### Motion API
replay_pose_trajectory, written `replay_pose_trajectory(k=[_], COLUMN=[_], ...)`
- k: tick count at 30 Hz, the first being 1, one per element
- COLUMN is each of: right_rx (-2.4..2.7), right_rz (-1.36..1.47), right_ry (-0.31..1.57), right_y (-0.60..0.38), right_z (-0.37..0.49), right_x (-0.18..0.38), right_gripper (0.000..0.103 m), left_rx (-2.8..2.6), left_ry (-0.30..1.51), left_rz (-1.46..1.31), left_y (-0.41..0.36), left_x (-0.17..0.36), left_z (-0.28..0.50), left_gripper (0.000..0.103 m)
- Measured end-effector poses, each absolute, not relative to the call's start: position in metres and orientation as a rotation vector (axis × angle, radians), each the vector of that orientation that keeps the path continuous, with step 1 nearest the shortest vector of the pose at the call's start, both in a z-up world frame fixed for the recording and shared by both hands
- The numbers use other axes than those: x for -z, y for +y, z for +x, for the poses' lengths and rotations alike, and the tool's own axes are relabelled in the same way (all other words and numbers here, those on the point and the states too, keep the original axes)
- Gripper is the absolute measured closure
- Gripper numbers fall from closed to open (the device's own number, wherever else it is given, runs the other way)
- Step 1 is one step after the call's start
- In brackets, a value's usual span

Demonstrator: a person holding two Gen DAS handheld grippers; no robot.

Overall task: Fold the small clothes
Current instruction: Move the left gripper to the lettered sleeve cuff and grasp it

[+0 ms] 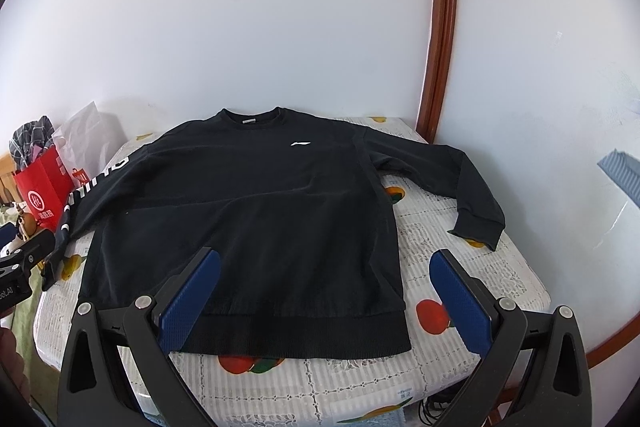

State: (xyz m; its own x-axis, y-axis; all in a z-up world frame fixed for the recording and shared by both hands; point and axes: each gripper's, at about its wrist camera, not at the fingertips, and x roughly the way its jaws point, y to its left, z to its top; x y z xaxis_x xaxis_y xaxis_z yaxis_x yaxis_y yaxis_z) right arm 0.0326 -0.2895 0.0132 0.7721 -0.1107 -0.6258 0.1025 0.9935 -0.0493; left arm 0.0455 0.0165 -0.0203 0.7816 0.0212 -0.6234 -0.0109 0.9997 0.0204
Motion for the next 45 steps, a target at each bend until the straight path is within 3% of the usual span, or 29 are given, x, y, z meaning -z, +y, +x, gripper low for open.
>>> replay_pose_trajectory(k=[26, 45], right_rx=[0.054, 0.037], right_rz=[-0.018, -0.025], right_ry=[0.662, 0.731], right_y=[-0.279, -0.270], right_z=[0.101, 0.149], right_x=[-0.013, 0.043], right_gripper=[0.000, 0.008], left_rx=[-0.047, -0.279], left_ry=[0.672, 0.859], left_rz=[0.010, -0.055], left_y=[0.047, 0.166], left_x=[0.026, 0.119], left_z=[0.089, 0.138], left_gripper=[0.000, 0.004])
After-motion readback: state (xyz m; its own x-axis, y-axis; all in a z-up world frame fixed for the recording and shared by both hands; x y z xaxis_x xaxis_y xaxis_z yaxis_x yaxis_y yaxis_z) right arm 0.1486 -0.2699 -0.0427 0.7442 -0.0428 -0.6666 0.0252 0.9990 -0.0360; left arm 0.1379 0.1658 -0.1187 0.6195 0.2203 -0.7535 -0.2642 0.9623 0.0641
